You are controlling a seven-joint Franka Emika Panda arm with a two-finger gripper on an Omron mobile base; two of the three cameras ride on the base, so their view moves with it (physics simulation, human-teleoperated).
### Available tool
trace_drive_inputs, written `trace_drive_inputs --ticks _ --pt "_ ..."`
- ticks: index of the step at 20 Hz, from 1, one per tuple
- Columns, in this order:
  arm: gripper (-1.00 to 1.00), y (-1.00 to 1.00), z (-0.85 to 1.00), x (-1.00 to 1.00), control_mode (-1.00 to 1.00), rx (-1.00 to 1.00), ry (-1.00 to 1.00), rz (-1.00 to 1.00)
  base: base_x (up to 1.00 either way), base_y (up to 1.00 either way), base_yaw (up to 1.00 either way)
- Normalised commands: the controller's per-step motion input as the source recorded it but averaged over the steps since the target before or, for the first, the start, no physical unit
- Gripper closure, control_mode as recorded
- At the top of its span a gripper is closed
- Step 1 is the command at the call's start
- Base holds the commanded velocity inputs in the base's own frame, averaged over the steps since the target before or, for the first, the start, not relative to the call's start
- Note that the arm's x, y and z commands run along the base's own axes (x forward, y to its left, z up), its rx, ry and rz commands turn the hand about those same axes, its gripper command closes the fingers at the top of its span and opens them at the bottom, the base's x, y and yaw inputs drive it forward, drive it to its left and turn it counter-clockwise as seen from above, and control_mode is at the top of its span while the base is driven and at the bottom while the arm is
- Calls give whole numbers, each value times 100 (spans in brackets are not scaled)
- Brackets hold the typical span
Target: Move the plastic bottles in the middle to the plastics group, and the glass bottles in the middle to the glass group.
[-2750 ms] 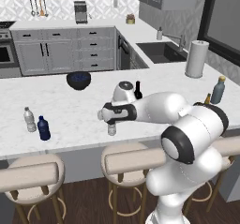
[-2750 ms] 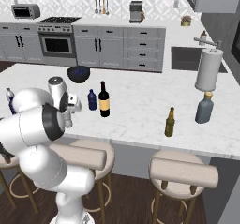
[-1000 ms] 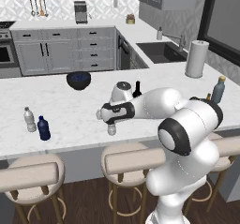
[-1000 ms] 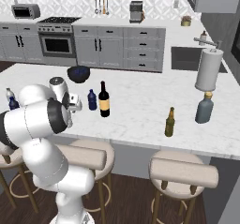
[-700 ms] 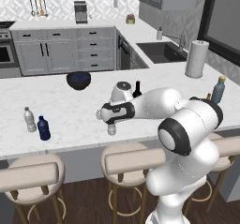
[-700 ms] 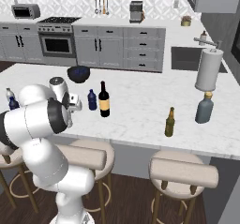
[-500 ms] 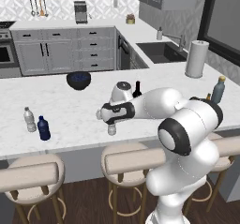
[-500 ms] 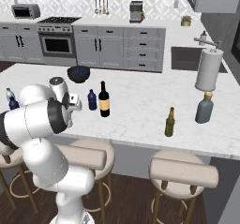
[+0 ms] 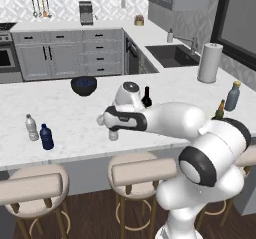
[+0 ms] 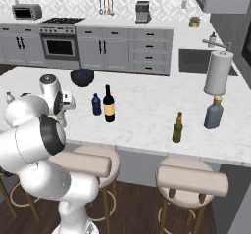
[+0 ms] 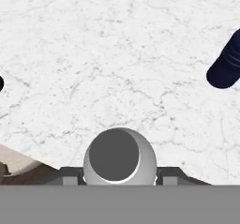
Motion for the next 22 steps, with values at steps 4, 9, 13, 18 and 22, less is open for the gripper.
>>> trace_drive_inputs --ticks 4,9,13,18,22 --pt "100 48 66 -46 -100 0 -1 25 0 0 0" --pt "100 66 40 -4 -100 -2 0 33 0 0 0" --pt "100 63 7 8 -100 -13 1 30 0 0 0" --pt "100 33 -17 4 -100 -15 0 11 0 0 0" --pt "100 26 -26 20 -100 -5 -14 15 0 0 0"
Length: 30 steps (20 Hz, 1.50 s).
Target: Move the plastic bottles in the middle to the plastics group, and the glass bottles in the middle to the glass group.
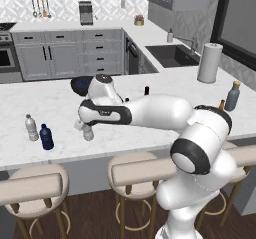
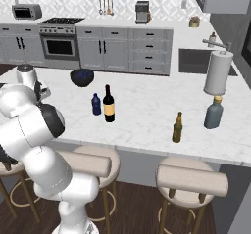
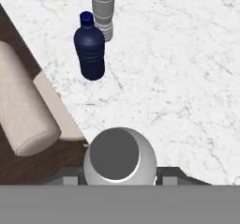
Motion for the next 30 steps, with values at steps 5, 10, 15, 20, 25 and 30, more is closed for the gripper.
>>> trace_drive_inputs --ticks 5,10,15,20,25,30 --pt "100 10 0 44 -100 0 0 15 0 0 0" --pt "100 17 2 51 -100 0 18 11 0 0 0" --pt "100 12 0 14 -100 0 22 3 0 0 0" --pt "100 26 0 19 -100 0 14 6 0 0 0" --pt "100 45 -4 25 -100 1 1 10 0 0 0" --pt "100 30 -12 6 -100 2 0 10 0 0 0"
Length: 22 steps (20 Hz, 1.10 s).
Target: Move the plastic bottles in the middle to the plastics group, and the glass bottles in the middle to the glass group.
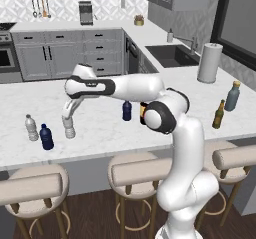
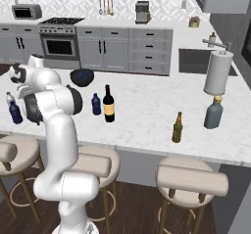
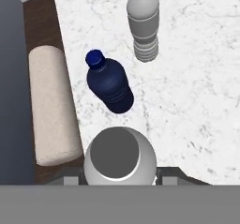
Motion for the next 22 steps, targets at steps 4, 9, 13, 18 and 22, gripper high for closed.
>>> trace_drive_inputs --ticks 4,9,13,18,22 --pt "100 22 -20 15 -100 4 0 8 0 0 0" --pt "100 14 -25 19 -100 6 -1 4 0 0 0" --pt "100 14 -9 2 -100 6 0 0 0 0 0" --pt "100 15 -6 0 -100 2 0 0 0 0 0" --pt "100 0 -8 0 -100 -1 0 0 0 0 0"
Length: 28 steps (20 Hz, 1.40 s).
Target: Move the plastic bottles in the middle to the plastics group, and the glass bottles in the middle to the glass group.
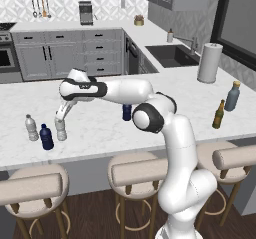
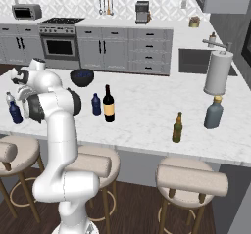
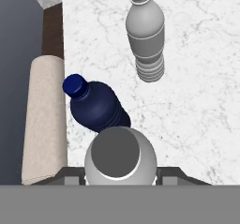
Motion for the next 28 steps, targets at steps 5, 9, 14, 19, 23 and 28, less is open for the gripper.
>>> trace_drive_inputs --ticks 5,9,14,19,23,28 --pt "100 2 -49 0 -100 -1 -3 0 0 0 0" --pt "100 0 -33 0 -100 -2 -10 0 0 0 0" --pt "100 7 0 1 -100 0 -19 2 0 0 0" --pt "100 7 0 2 -100 0 -6 1 0 0 0" --pt "100 0 0 0 -100 0 0 0 0 0 0" --pt "100 -2 0 0 -100 3 0 0 0 0 0"
